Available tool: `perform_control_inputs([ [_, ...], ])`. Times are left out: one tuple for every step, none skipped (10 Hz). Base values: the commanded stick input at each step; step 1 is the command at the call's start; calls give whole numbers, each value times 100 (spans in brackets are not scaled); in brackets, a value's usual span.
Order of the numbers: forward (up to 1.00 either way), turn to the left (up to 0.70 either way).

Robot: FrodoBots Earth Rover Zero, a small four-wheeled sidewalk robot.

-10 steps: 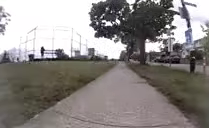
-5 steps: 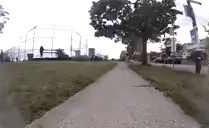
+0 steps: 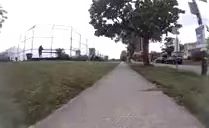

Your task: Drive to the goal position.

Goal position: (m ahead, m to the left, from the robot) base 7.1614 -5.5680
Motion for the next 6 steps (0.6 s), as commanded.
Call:
perform_control_inputs([
  [70, 0],
  [70, 0],
  [70, 0],
  [70, 0],
  [70, 0],
  [70, 0],
])
